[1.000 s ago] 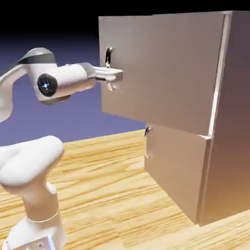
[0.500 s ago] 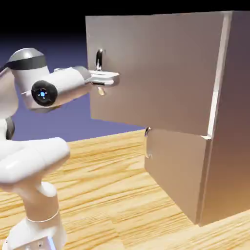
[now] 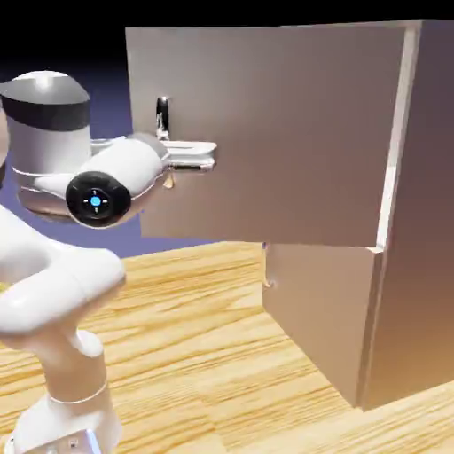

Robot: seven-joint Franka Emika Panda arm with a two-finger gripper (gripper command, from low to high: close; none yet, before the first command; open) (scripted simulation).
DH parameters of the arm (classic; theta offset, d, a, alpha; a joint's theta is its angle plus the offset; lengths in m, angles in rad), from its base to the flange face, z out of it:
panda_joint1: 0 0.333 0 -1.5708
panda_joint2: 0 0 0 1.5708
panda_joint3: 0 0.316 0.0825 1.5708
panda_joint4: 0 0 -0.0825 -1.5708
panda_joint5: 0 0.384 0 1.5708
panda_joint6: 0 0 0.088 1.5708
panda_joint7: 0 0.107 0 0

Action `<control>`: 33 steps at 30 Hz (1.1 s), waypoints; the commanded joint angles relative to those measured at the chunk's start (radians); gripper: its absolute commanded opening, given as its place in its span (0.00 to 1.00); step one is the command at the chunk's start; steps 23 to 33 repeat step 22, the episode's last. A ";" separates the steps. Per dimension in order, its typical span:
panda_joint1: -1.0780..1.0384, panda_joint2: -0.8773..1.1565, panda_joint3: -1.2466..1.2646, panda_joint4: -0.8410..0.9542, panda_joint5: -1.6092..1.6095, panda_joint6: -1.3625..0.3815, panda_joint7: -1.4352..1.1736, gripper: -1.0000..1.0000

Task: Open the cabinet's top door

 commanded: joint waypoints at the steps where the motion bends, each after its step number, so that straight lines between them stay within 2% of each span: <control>1: 0.016 0.036 -0.021 0.023 -0.026 -0.019 -0.020 0.00; 21: 0.416 0.750 -0.429 0.634 -0.382 -0.475 -0.430 0.00; 22: 0.416 0.750 -0.429 0.634 -0.382 -0.475 -0.430 1.00; 33: 0.416 0.750 -0.429 0.634 -0.382 -0.475 -0.430 1.00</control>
